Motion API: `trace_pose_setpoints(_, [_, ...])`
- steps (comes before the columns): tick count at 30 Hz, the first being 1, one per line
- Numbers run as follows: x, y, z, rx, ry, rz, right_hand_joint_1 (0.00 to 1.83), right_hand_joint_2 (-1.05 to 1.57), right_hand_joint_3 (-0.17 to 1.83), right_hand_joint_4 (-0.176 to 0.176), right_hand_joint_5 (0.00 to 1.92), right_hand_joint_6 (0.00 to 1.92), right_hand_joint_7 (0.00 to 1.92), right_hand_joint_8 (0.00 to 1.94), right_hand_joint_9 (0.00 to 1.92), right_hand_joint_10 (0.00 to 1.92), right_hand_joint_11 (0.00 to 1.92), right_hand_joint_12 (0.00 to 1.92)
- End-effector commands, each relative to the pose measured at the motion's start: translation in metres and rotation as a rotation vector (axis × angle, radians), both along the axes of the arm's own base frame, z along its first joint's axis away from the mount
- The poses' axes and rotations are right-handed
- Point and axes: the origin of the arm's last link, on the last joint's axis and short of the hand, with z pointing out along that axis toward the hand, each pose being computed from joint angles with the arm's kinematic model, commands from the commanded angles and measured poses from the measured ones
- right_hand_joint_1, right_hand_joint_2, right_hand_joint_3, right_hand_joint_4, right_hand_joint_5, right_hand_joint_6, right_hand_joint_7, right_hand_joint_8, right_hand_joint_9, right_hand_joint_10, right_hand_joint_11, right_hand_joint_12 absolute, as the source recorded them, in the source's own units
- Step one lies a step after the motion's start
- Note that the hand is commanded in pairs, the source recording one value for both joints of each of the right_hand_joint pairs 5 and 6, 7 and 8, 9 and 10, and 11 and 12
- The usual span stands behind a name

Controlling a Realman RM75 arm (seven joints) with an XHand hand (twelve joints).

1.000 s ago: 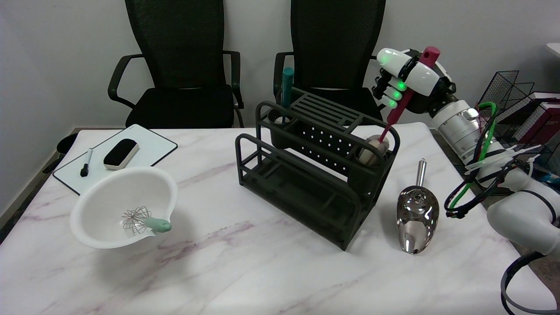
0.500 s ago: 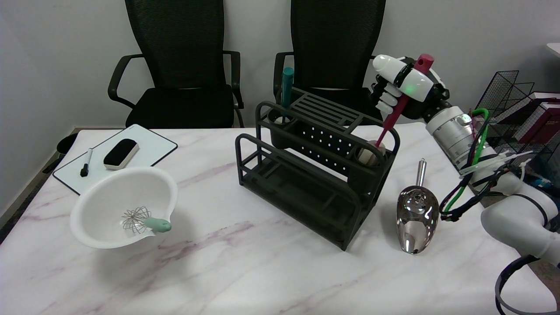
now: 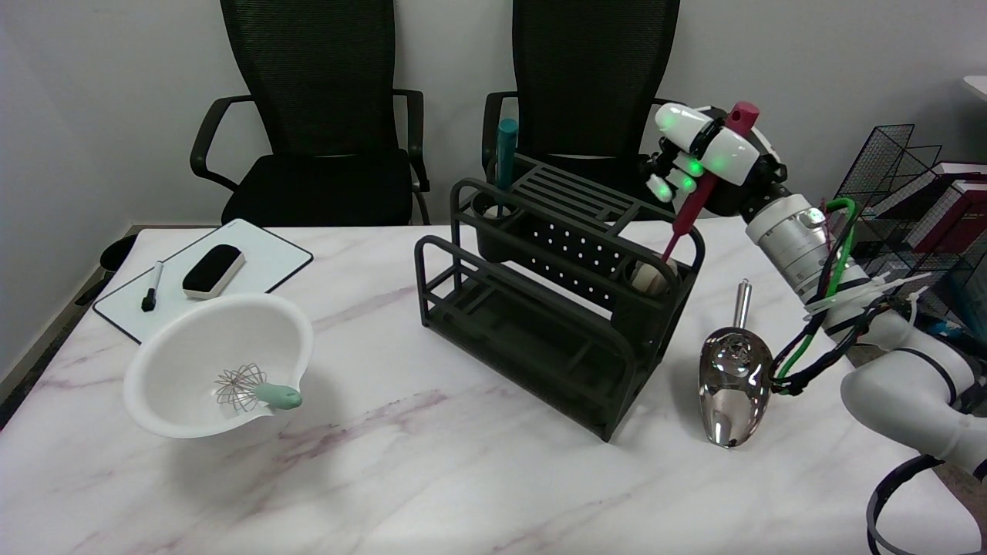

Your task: Place the pink sponge bottle brush into the kitchen storage rack.

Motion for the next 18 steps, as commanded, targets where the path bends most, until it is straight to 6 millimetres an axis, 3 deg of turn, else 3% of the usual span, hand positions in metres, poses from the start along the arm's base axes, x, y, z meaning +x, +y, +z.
trace_pose_setpoints(1, [-0.0011, 0.0013, -0.0006, 0.002, -0.004, 0.025, 0.91, 1.19, 0.95, 0.0, 1.1, 1.1, 1.59, 1.59, 1.63, 1.63, 1.2, 1.2])
trace_pose_setpoints(11, [-0.0029, 0.0026, 0.0021, -0.002, 0.0, 0.039, 1.04, 0.84, 1.21, 0.0, 0.94, 0.94, 1.35, 1.35, 1.24, 1.24, 0.86, 0.86])
trace_pose_setpoints(14, [-0.003, 0.0041, 0.004, -0.004, 0.002, 0.058, 1.07, 0.74, 1.28, 0.0, 0.76, 0.76, 1.18, 1.18, 0.94, 0.94, 0.78, 0.78])
trace_pose_setpoints(18, [-0.0023, 0.0073, 0.0066, -0.005, 0.003, 0.094, 1.12, 0.75, 1.24, 0.0, 0.59, 0.59, 1.0, 1.0, 0.79, 0.79, 0.74, 0.74])
